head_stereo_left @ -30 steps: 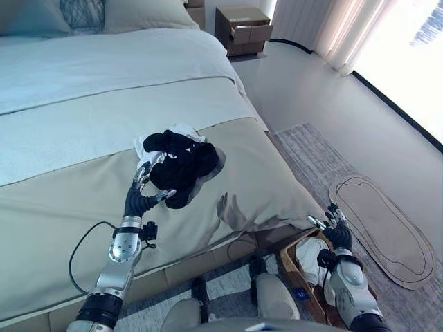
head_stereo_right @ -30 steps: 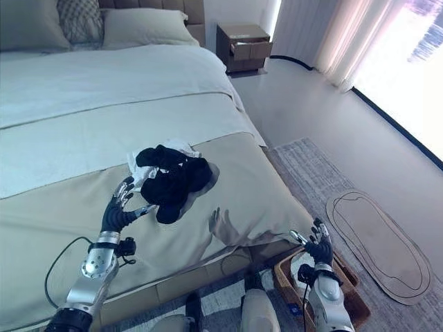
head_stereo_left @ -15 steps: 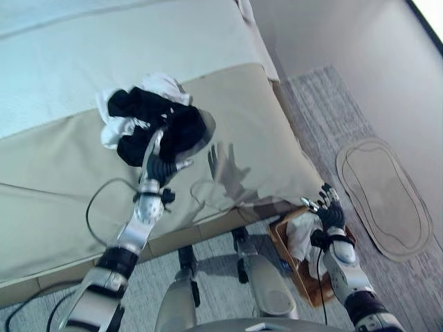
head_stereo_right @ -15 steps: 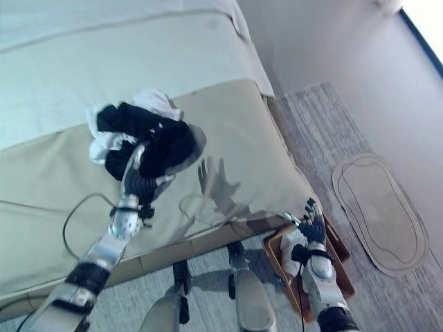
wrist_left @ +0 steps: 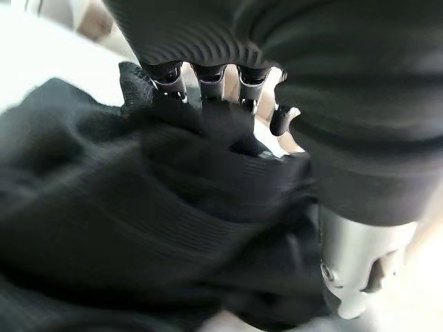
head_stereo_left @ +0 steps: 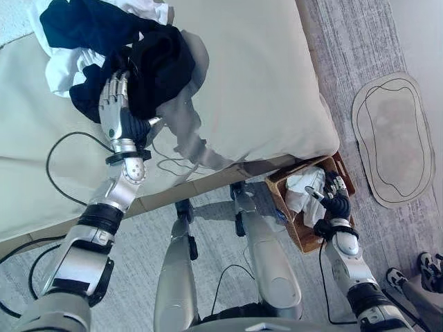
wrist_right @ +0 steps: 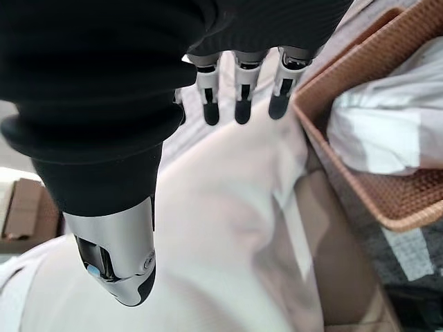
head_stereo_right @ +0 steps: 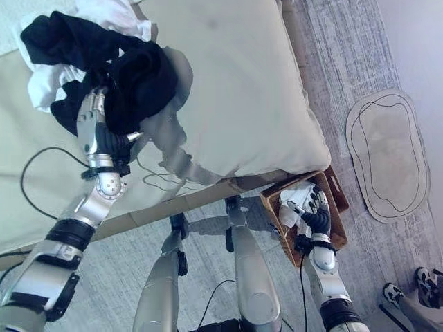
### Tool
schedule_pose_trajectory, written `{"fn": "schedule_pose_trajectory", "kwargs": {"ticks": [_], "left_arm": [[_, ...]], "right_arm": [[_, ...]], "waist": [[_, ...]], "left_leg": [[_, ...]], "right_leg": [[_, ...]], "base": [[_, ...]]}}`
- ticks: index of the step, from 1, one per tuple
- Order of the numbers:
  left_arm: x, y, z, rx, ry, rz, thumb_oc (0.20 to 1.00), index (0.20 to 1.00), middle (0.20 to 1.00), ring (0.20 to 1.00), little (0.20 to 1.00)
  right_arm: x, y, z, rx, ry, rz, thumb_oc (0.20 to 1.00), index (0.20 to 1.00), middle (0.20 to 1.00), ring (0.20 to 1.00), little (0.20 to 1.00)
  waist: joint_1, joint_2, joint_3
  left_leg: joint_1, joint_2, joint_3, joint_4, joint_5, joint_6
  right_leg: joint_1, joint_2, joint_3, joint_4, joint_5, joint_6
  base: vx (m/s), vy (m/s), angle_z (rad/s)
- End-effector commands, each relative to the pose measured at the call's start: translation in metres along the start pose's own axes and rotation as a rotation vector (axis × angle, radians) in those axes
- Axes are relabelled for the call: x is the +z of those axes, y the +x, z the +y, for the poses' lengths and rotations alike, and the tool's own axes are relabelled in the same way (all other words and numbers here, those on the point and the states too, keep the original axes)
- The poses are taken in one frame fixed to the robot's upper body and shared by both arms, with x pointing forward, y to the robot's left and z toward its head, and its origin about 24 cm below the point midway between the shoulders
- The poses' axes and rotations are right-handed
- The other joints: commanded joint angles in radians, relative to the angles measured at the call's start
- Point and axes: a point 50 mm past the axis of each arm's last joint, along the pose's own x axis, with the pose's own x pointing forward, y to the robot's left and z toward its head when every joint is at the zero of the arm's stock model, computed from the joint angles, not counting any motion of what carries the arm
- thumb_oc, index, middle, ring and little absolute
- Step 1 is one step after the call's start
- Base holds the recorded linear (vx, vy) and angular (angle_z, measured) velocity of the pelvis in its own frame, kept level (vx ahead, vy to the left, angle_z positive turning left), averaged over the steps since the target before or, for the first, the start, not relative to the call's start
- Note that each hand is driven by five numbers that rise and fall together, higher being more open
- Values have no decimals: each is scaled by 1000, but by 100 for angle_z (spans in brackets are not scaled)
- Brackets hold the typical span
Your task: Pick up clothes into the bucket
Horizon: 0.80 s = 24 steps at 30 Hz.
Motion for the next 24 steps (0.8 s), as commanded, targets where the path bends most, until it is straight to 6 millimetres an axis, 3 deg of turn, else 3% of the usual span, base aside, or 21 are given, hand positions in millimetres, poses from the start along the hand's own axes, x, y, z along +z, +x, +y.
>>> {"fn": "schedule_pose_trajectory", "kwargs": {"ticks": [1, 5, 9, 16, 21, 22, 23, 24], "left_arm": [[-14, 22, 28, 121, 151, -18, 1000, 1000, 1000, 1000, 1000], [-29, 40, 37, 96, 305, 23, 1000, 1000, 1000, 1000, 1000], [-31, 56, 50, 91, 407, 17, 1000, 1000, 1000, 1000, 1000], [-30, 70, 61, 68, 491, -28, 1000, 1000, 1000, 1000, 1000], [-33, 69, 54, -20, 534, -22, 1000, 1000, 1000, 1000, 1000], [-33, 69, 50, -54, 540, -12, 363, 363, 363, 363, 363], [-33, 68, 47, -72, 536, -11, 200, 200, 200, 200, 200], [-33, 68, 47, -72, 535, -11, 200, 200, 200, 200, 200]], "right_arm": [[19, 0, -2, 11, 38, -112, 1000, 1000, 1000, 1000, 1000], [23, 2, 1, 39, 32, -126, 1000, 1000, 1000, 1000, 1000], [27, 3, 1, 61, 35, -146, 1000, 1000, 1000, 1000, 1000], [28, 2, -2, 83, 23, -148, 1000, 1000, 1000, 1000, 1000], [29, 4, 1, 100, 13, -144, 1000, 1000, 1000, 1000, 1000], [29, 5, 2, 103, 12, -144, 1000, 1000, 1000, 1000, 1000], [30, 6, 2, 104, 10, -145, 1000, 1000, 1000, 1000, 1000], [30, 6, 2, 104, 11, -145, 1000, 1000, 1000, 1000, 1000]], "waist": [[-19, -43, -41], [-31, -50, -39], [-44, -59, -41], [-53, -59, -67], [-53, -65, -66], [-53, -68, -62], [-54, -70, -60], [-53, -70, -59]], "left_leg": [[-22, 29, 5, 164, -119, 21], [-42, 26, 8, 171, -121, 26], [-78, 20, 10, 202, -131, 27], [-144, 6, 7, 259, -151, 31], [-150, 6, 12, 261, -151, 36], [-150, 6, 14, 262, -152, 37], [-150, 4, 15, 264, -151, 38], [-150, 4, 15, 264, -151, 38]], "right_leg": [[-84, -43, 54, 103, -22, 89], [-103, -41, 59, 100, -15, 93], [-118, -44, 65, 94, -8, 95], [-154, -42, 71, 101, -3, 93], [-160, -42, 73, 95, 7, 98], [-158, -44, 74, 93, 10, 100], [-157, -44, 74, 91, 12, 100], [-157, -44, 74, 91, 12, 101]], "base": [[-17, 8, 5], [-4, 2, -2], [-5, 3, -2], [-2, 0, -1], [-17, 20, 1], [-35, 25, -1], [0, 0, 0], [-32, 36, -2]]}}
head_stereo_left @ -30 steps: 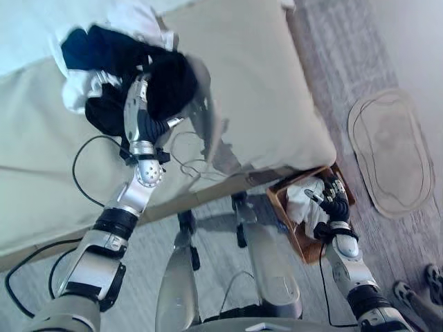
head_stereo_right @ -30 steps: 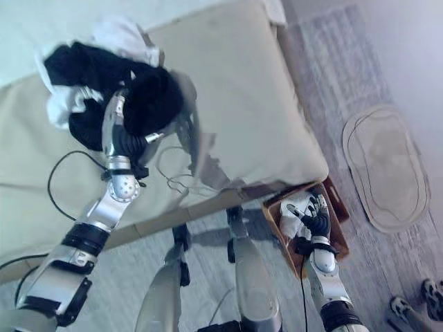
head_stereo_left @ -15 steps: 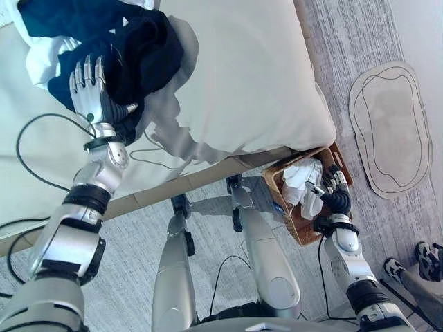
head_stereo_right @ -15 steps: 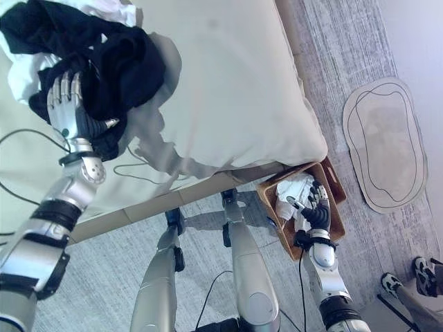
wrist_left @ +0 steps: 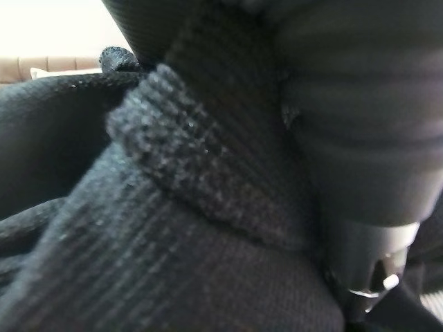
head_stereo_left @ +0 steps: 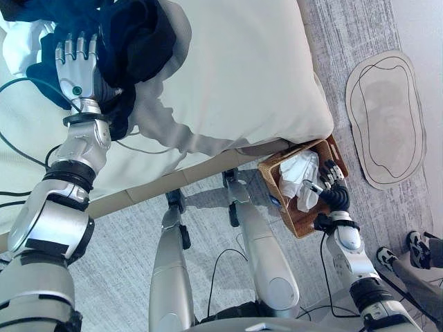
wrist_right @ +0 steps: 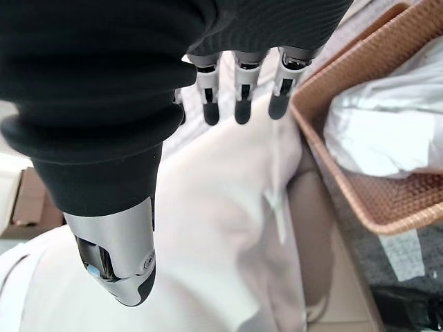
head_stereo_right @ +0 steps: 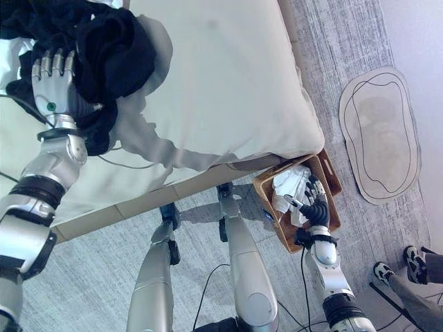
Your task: Pick up clothes into the bucket
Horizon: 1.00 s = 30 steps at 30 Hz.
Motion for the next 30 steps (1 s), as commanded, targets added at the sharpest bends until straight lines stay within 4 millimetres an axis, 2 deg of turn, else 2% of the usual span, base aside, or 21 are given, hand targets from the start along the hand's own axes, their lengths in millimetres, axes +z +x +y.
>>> {"fn": "schedule_pose_trajectory", "kwargs": {"ticks": [1, 11, 22, 25, 30], "left_arm": [[-20, 2, 4, -49, 72, 23, 200, 200, 200, 200, 200], [-14, -5, -1, -72, 16, -9, 200, 200, 200, 200, 200], [4, -28, -19, -108, -96, -61, 200, 200, 200, 200, 200], [29, -59, -31, -155, -275, -120, 200, 200, 200, 200, 200], [53, -83, -26, -174, -524, -169, 200, 200, 200, 200, 200]], "right_arm": [[15, 1, -6, -5, 19, -77, 1000, 1000, 1000, 1000, 1000], [22, 8, -7, -7, 23, -102, 1000, 1000, 1000, 1000, 1000], [14, 5, -12, -34, -4, -64, 1000, 1000, 1000, 1000, 1000], [11, 4, -19, -77, -15, -48, 1000, 1000, 1000, 1000, 1000], [16, 8, -21, -87, -44, -54, 1000, 1000, 1000, 1000, 1000]], "waist": [[-3, -50, -53], [7, -51, -38], [24, -45, -57], [58, -28, -70], [91, -11, -93]], "left_leg": [[9, 12, 14, 131, -118, 42], [44, -10, 18, 80, -97, 51], [86, -25, 27, 74, -101, 53], [181, -32, 29, 45, -108, 57], [289, -45, 29, -11, -102, 64]], "right_leg": [[-41, -40, 54, 59, 13, 96], [-7, -57, 66, 5, 46, 104], [53, -69, 60, -12, 42, 101], [141, -87, 54, -16, 30, 98], [240, -103, 44, -36, 27, 100]], "base": [[-30, 45, -2], [-3, 48, -5], [0, 16, 0], [37, 57, -4], [25, 63, -2]]}}
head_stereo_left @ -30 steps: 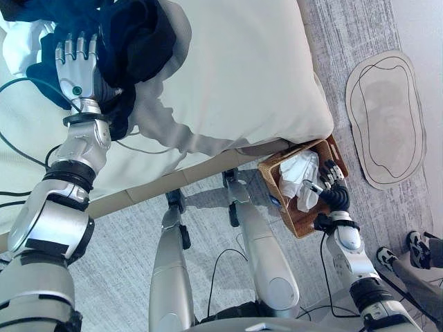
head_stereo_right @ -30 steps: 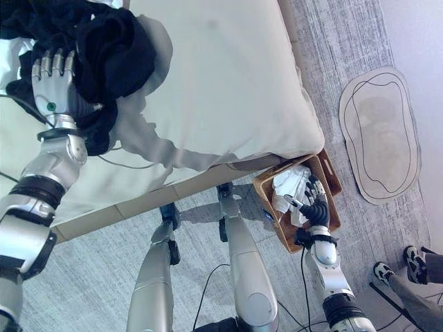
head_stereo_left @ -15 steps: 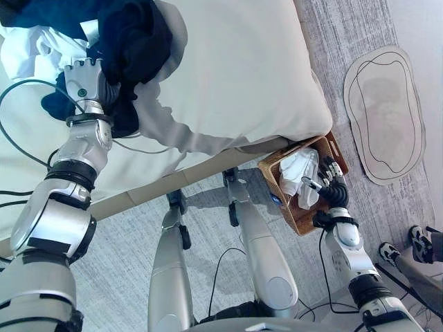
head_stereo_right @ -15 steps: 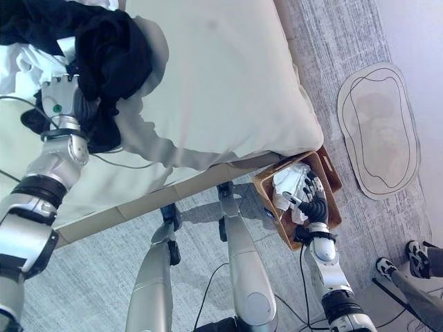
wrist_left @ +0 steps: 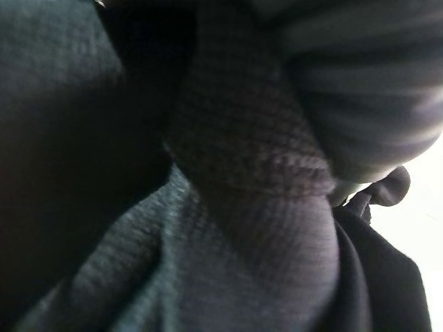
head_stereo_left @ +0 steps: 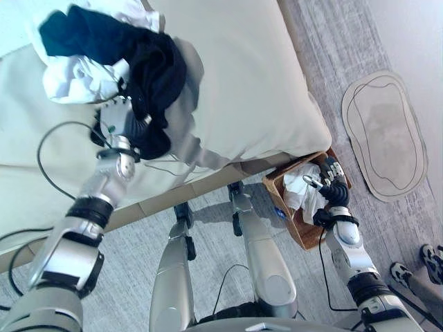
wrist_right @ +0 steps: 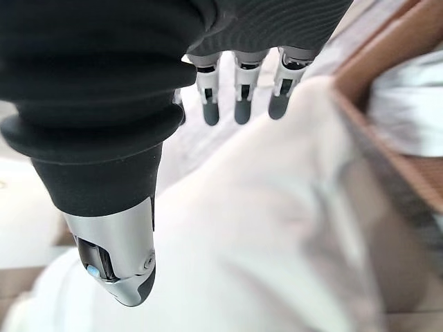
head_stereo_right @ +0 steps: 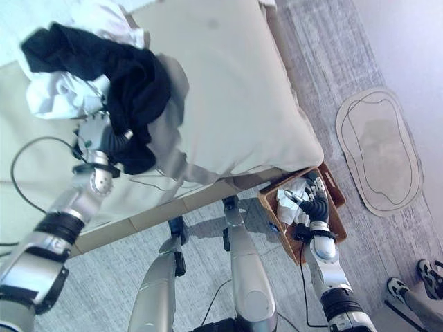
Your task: Pick up clothes into the bucket
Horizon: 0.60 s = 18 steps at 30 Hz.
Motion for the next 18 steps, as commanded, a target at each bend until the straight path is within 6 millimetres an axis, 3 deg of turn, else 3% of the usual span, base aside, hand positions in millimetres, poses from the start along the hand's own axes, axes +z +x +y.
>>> {"fn": "schedule_pose_trajectory", "kwargs": {"ticks": [1, 5, 10, 13, 18], "left_arm": [[20, -7, 11, 43, -250, -84, 200, 200, 200, 200, 200], [33, -19, 13, -7, -429, -135, 200, 200, 200, 200, 200], [53, -40, 9, -107, -905, -149, 200, 200, 200, 200, 200], [61, -45, 13, -142, -1014, -184, 200, 200, 200, 200, 200], [78, -48, 23, -222, -1147, -291, 200, 200, 200, 200, 200]], "right_arm": [[10, -1, -15, -26, -65, -45, 1000, 1000, 1000, 1000, 1000], [8, -1, -14, -3, -80, -29, 1000, 1000, 1000, 1000, 1000], [4, -1, -5, 85, -141, -1, 1000, 1000, 1000, 1000, 1000], [1, -2, -1, 112, -172, 13, 1000, 1000, 1000, 1000, 1000], [6, 2, 12, 241, -377, -22, 1000, 1000, 1000, 1000, 1000]], "waist": [[34, 16, -106], [41, 22, -129], [56, 37, -199], [60, 43, -220], [71, 49, -276]], "left_leg": [[38, -21, -17, 55, -87, 42], [96, -27, -17, 32, -83, 47], [184, -38, -21, 7, -85, 61], [211, -41, -23, -7, -82, 66], [270, -48, -22, -40, -81, 73]], "right_leg": [[31, -86, 3, -12, 28, 97], [92, -94, -1, -27, 24, 100], [185, -99, -9, -52, 19, 100], [210, -98, -9, -58, 19, 101], [263, -92, -8, -75, 15, 104]], "base": [[42, 79, 5], [36, 60, 4], [71, 55, 2], [51, 51, -2], [55, 34, -1]]}}
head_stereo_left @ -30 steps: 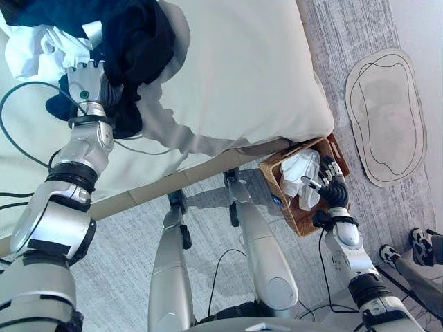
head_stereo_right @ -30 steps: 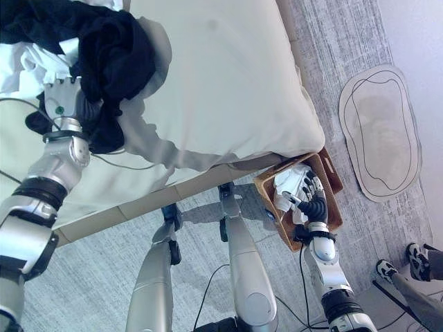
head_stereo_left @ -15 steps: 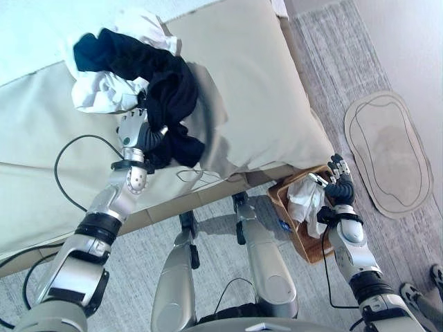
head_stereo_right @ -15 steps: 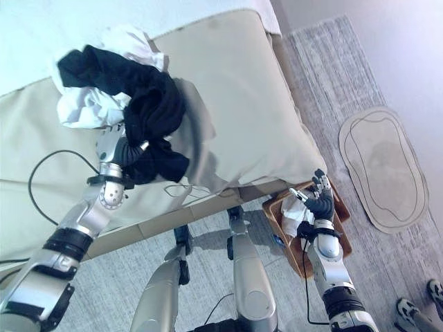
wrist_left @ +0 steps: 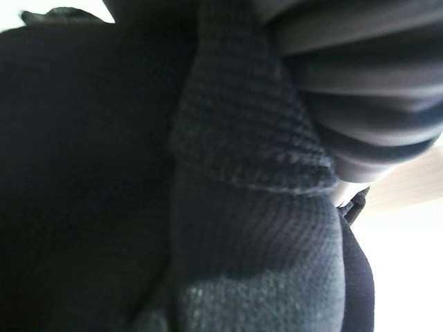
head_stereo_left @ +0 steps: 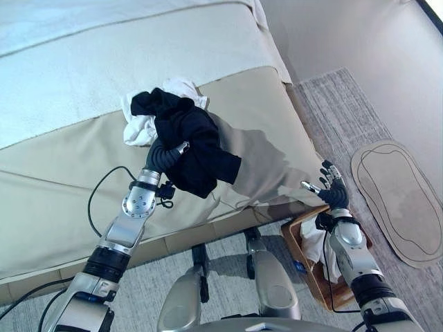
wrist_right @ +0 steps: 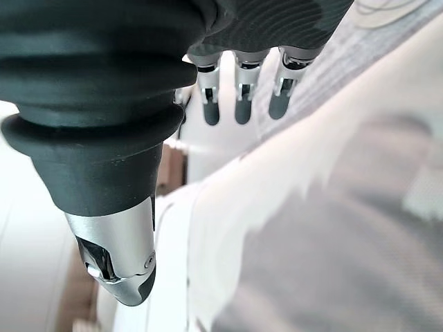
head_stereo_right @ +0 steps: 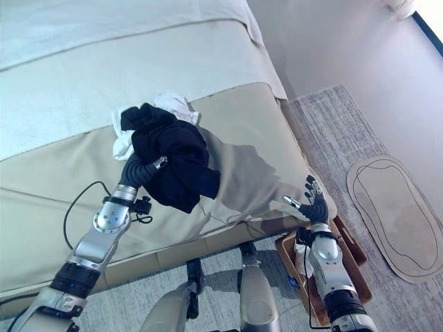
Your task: Pick up clothes into the bucket
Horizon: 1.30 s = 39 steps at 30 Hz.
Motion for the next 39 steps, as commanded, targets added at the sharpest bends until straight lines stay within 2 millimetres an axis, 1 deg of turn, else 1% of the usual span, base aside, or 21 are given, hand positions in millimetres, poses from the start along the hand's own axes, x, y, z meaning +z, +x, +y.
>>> {"fn": "schedule_pose_trajectory", "kwargs": {"ticks": [1, 3, 4, 5, 6, 7, 10, 13, 14, 15, 16, 17, 22, 25, 26, 27, 29, 30, 31, 35, 39], "left_arm": [[41, 6, -8, -85, -173, -228, 200, 200, 200, 200, 200], [52, 6, -9, -133, -202, -268, 200, 200, 200, 200, 200], [57, 7, -11, -162, -224, -286, 200, 200, 200, 200, 200], [63, 11, -18, -213, -265, -303, 200, 200, 200, 200, 200], [63, 11, -17, -213, -265, -303, 200, 200, 200, 200, 200], [67, 13, -22, -254, -292, -313, 200, 200, 200, 200, 200], [72, 18, -34, -335, -375, -310, 200, 200, 200, 200, 200], [74, 21, -44, -379, -443, -300, 200, 200, 200, 200, 200], [75, 21, -49, -393, -487, -293, 200, 200, 200, 200, 200], [75, 21, -49, -393, -487, -293, 200, 200, 200, 200, 200], [77, 22, -55, -415, -531, -289, 200, 200, 200, 200, 200], [77, 22, -55, -416, -531, -289, 200, 200, 200, 200, 200], [88, 23, -78, -501, -676, -281, 200, 200, 200, 200, 200], [94, 24, -87, -543, -690, -287, 200, 200, 200, 200, 200], [94, 24, -87, -543, -690, -287, 200, 200, 200, 200, 200], [98, 25, -95, -571, -720, -287, 200, 200, 200, 200, 200], [102, 26, -99, -586, -734, -293, 200, 200, 200, 200, 200], [103, 26, -102, -596, -748, -294, 200, 200, 200, 200, 200], [104, 27, -105, -604, -759, -292, 200, 200, 200, 200, 200], [105, 30, -104, -601, -741, -299, 200, 200, 200, 200, 200], [102, 31, -93, -557, -728, -302, 200, 200, 200, 200, 200]], "right_arm": [[21, 7, 5, 101, -153, -104, 1000, 1000, 1000, 1000, 1000], [25, 7, 9, 149, -210, -123, 1000, 1000, 1000, 1000, 1000], [30, 9, 12, 180, -264, -148, 1000, 1000, 1000, 1000, 1000], [37, 12, 19, 235, -350, -190, 1000, 1000, 1000, 1000, 1000], [37, 12, 19, 235, -351, -190, 1000, 1000, 1000, 1000, 1000], [44, 14, 25, 271, -386, -221, 1000, 1000, 1000, 1000, 1000], [55, 15, 44, 352, -441, -282, 1000, 1000, 1000, 1000, 1000], [65, 13, 65, 433, -426, -335, 1000, 1000, 1000, 1000, 1000], [72, 10, 77, 483, -410, -368, 1000, 1000, 1000, 1000, 1000], [72, 10, 77, 483, -410, -368, 1000, 1000, 1000, 1000, 1000], [74, 8, 86, 510, -382, -373, 1000, 1000, 1000, 1000, 1000], [74, 8, 86, 510, -382, -374, 1000, 1000, 1000, 1000, 1000], [84, 1, 116, 606, -290, -401, 1000, 1000, 1000, 1000, 1000], [88, -2, 126, 656, -270, -414, 1000, 1000, 1000, 1000, 1000], [88, -2, 126, 656, -270, -414, 1000, 1000, 1000, 1000, 1000], [92, -7, 136, 712, -239, -423, 1000, 1000, 1000, 1000, 1000], [94, -9, 142, 746, -216, -427, 1000, 1000, 1000, 1000, 1000], [94, -12, 146, 776, -191, -421, 611, 611, 611, 611, 611], [94, -13, 148, 794, -184, -417, 200, 200, 200, 200, 200], [86, -15, 148, 824, -194, -383, 200, 200, 200, 200, 200], [69, -14, 132, 761, -161, -302, 200, 200, 200, 200, 200]], "waist": [[0, 2, -139], [3, 1, -159], [5, 1, -170], [8, 1, -190], [8, 1, -189], [8, 1, -200], [9, -1, -226], [10, 0, -247], [12, 1, -259], [12, 1, -258], [14, 1, -268], [13, 1, -267], [16, 2, -280], [19, 1, -286], [19, 1, -286], [20, 0, -288], [22, -2, -291], [24, -3, -293], [25, -4, -294], [27, -8, -302], [26, -10, -309]], "left_leg": [[9, -26, -22, 58, -87, 50], [33, -26, -19, 47, -89, 54], [40, -27, -19, 45, -90, 56], [60, -27, -16, 39, -91, 58], [62, -27, -16, 37, -91, 58], [70, -28, -15, 32, -91, 58], [96, -26, -12, 20, -90, 60], [119, -23, -11, 5, -87, 59], [131, -21, -12, -5, -84, 58], [132, -21, -12, -6, -84, 58], [140, -20, -11, -9, -83, 58], [140, -20, -12, -10, -83, 58], [152, -24, -17, -11, -83, 59], [155, -27, -19, -10, -84, 59], [155, -27, -19, -10, -84, 59], [155, -28, -20, -9, -84, 59], [155, -30, -20, -6, -85, 59], [155, -30, -20, -5, -86, 59], [155, -31, -20, -4, -86, 59], [157, -32, -23, -3, -87, 59], [159, -32, -21, -2, -89, 58]], "right_leg": [[-3, -69, 5, 26, 11, 95], [19, -69, 6, 21, 10, 97], [25, -70, 8, 21, 9, 98], [42, -69, 10, 17, 7, 100], [44, -69, 10, 17, 7, 100], [51, -69, 11, 15, 7, 101], [75, -67, 15, 10, 4, 102], [94, -66, 13, 3, 1, 103], [105, -65, 13, 0, 1, 103], [105, -65, 12, -1, 1, 103], [115, -67, 10, -3, 0, 103], [116, -67, 10, -3, 0, 103], [133, -73, 6, -6, 0, 104], [139, -76, 5, -9, 0, 105], [139, -76, 5, -9, 0, 105], [141, -77, 4, -9, -1, 106], [142, -78, 4, -10, 0, 107], [145, -80, 2, -10, -1, 108], [146, -81, 2, -10, -1, 108], [152, -84, 0, -12, -2, 110], [158, -87, -4, -13, -3, 111]], "base": [[60, 32, -5], [60, 21, -5], [73, 26, -3], [60, 23, -3], [63, 18, -6], [40, 9, -5], [59, 5, -6], [56, 3, -9], [54, 5, -8], [63, 2, -5], [0, 0, 0], [31, 7, -1], [6, 3, 0], [0, 0, 0], [0, 0, 0], [0, 0, 0], [0, 0, 0], [0, 0, 0], [0, 0, 0], [0, 0, 0], [5, 3, 2]]}}
